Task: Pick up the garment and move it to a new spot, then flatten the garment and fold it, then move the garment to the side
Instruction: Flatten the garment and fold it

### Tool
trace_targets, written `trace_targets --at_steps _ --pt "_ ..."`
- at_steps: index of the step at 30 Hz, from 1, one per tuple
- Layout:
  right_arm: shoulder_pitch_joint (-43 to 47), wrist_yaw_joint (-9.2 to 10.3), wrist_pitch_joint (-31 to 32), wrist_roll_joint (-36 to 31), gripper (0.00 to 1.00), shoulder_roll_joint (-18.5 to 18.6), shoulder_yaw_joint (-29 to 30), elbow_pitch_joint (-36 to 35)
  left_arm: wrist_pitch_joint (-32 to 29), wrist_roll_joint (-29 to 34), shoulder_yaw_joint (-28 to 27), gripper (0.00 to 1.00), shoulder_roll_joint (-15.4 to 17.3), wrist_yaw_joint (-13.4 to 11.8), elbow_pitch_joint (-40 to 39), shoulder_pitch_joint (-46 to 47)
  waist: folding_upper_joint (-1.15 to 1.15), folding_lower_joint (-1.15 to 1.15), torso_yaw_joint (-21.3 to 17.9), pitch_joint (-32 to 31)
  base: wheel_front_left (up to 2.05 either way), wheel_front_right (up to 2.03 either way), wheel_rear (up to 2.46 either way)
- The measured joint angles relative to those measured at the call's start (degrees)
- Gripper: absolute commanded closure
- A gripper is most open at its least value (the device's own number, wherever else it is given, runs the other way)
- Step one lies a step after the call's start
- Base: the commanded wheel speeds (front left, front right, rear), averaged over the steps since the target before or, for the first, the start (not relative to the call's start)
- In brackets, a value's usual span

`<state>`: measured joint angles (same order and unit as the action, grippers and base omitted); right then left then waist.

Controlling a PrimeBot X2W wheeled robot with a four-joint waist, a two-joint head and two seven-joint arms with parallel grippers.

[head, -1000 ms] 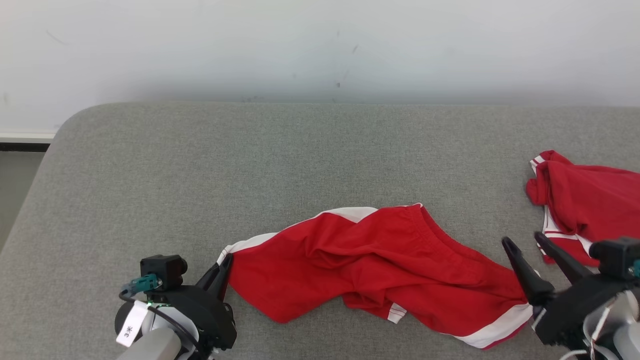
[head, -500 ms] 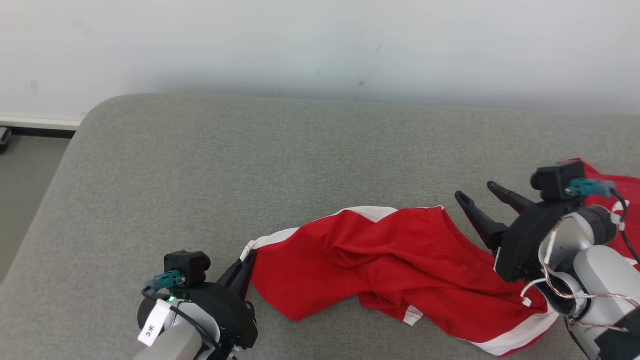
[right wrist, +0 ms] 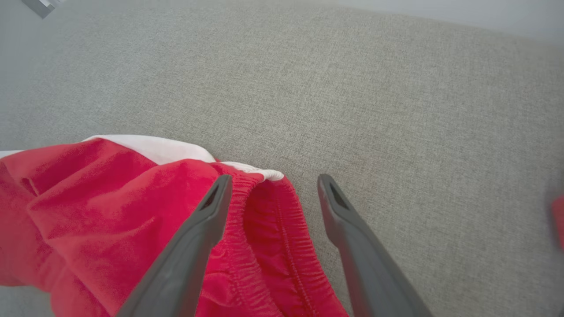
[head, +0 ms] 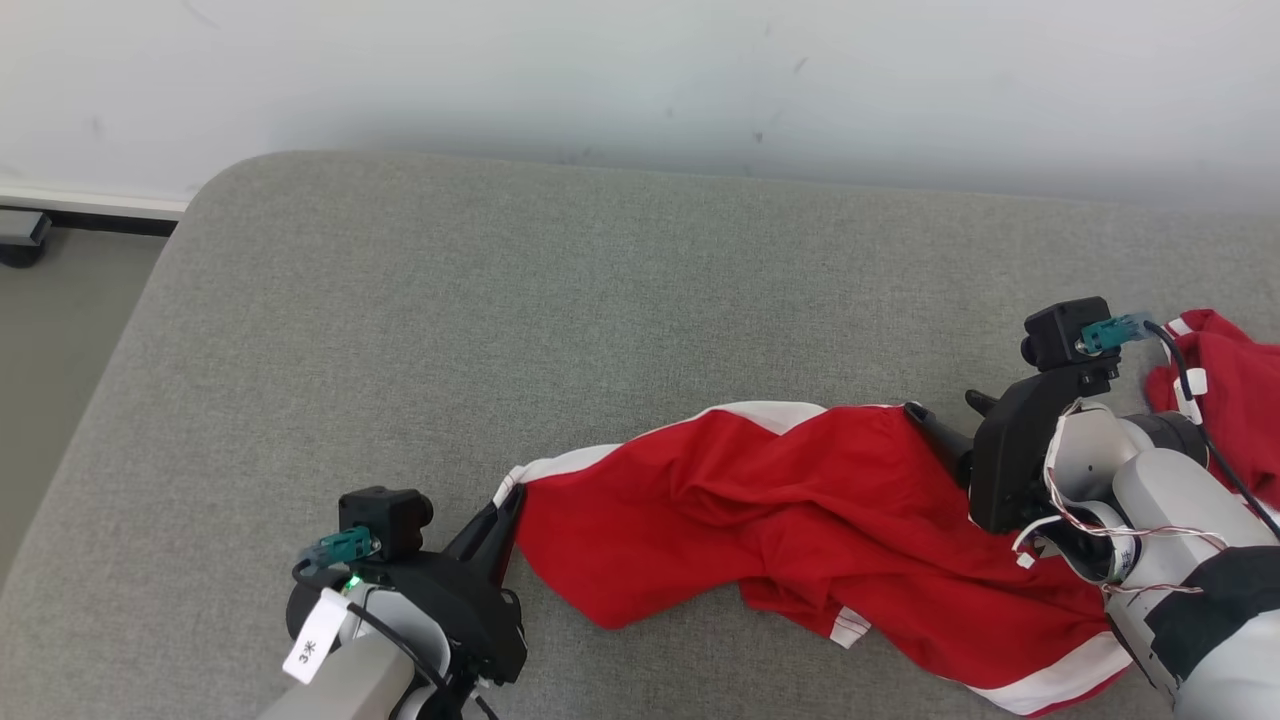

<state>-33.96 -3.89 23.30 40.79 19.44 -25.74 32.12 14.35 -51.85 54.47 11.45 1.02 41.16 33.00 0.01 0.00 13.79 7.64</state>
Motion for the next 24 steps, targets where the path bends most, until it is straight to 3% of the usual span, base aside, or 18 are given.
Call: trace_targets --at_steps 11,12,13,14,15,16,24 --pt "-1.91 -0.23 0.92 0.04 0.0 -2.05 -0.87 5.16 0.0 0.52 -0.1 1.0 -0.74 0.1 -0.35 1.08 0.0 0.0 0.68 1.8 0.0 0.0 0.0" --pt "-2.22 -0.54 0.91 0.04 0.06 -2.23 -0.98 5.87 0.0 0.59 -0.15 1.0 -0.87 0.54 -0.35 1.63 0.0 0.0 0.89 2.16 0.0 0.0 0.0" --pt "-2.43 -0.64 0.91 0.03 0.39 -2.34 -1.04 6.45 0.0 0.64 -0.21 1.0 -0.94 0.53 -0.34 1.71 0.0 0.0 1.0 2.33 0.0 0.0 0.0" --pt "-2.78 -0.65 0.91 0.03 0.39 -2.43 -1.22 6.99 0.0 0.65 -0.27 1.0 -1.01 0.53 -0.31 1.71 0.0 0.0 1.12 2.46 0.0 0.0 0.0" --pt "-3.03 -0.68 0.87 0.03 0.65 -2.45 -1.29 7.03 0.0 0.66 -0.3 1.0 -1.03 0.53 -0.31 1.7 0.0 0.0 1.23 2.59 0.0 0.0 0.0" --pt "-3.31 -0.85 0.67 0.03 1.0 -2.59 -1.31 7.25 0.0 0.66 -0.36 1.0 -1.04 0.53 -0.25 1.7 0.0 0.0 1.32 2.71 0.0 0.0 0.0" --pt "-4.42 -1.68 -1.51 0.02 1.0 -3.11 -1.43 9.27 0.0 0.66 -0.85 1.0 -1.03 0.6 0.26 1.7 0.0 0.0 1.54 2.89 0.0 0.0 0.0"
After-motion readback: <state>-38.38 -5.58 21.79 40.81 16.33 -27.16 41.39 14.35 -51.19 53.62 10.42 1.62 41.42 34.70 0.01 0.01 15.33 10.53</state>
